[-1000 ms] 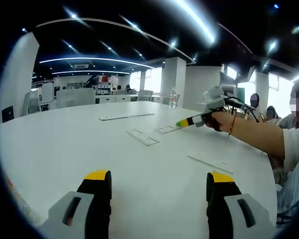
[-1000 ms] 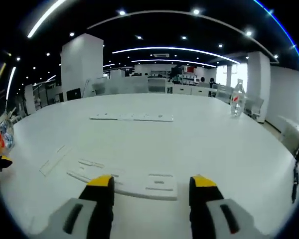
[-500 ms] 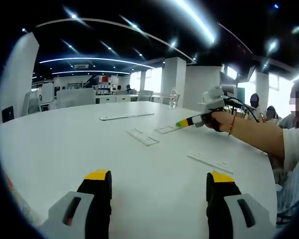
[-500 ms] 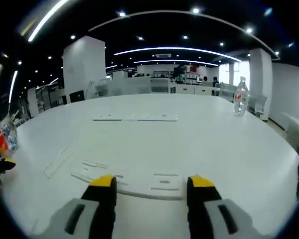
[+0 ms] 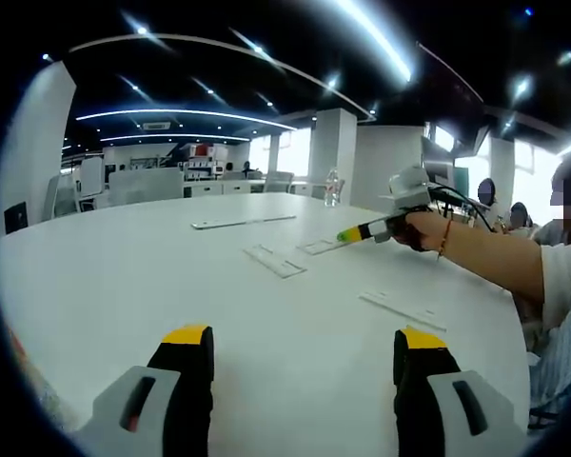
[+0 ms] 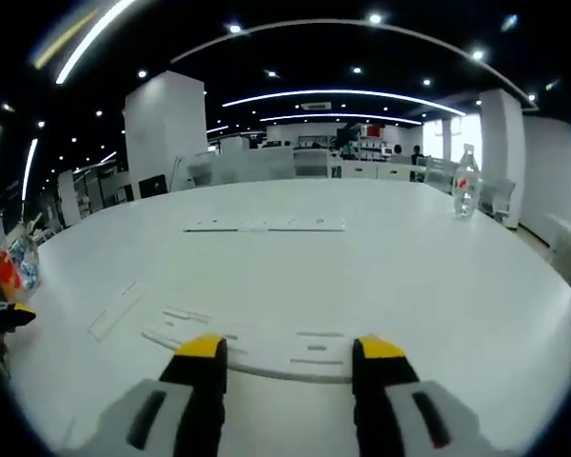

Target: Locate the socket holder cover, grip the socket holder cover, clip it into the socket holder slot.

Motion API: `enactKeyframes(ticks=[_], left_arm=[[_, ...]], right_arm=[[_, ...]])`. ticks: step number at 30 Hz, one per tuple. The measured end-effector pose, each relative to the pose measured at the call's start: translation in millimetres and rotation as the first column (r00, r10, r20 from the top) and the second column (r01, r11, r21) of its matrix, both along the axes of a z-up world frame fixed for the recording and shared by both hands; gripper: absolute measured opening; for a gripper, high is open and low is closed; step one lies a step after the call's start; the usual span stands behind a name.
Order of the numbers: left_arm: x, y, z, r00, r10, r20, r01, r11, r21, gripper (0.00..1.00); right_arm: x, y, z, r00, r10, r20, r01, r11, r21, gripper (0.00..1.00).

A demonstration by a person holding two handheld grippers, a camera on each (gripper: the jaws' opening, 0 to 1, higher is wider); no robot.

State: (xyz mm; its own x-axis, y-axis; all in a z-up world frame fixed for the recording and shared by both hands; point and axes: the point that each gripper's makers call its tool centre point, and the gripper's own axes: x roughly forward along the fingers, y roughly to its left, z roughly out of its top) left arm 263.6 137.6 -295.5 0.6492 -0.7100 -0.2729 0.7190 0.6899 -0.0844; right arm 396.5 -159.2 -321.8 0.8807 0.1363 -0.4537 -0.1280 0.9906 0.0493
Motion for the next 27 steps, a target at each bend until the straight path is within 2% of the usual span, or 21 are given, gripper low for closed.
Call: enactKeyframes(ticks=[27], left_arm=[[1.6,0.4,-0.3,1.000,0.003,-0.003,-0.003,1.000,0.000,0.77]], right_arm=[[1.8,7.4,0.9,1.000,0.012,0.001,-0.012,1.000,0.000,0.48]])
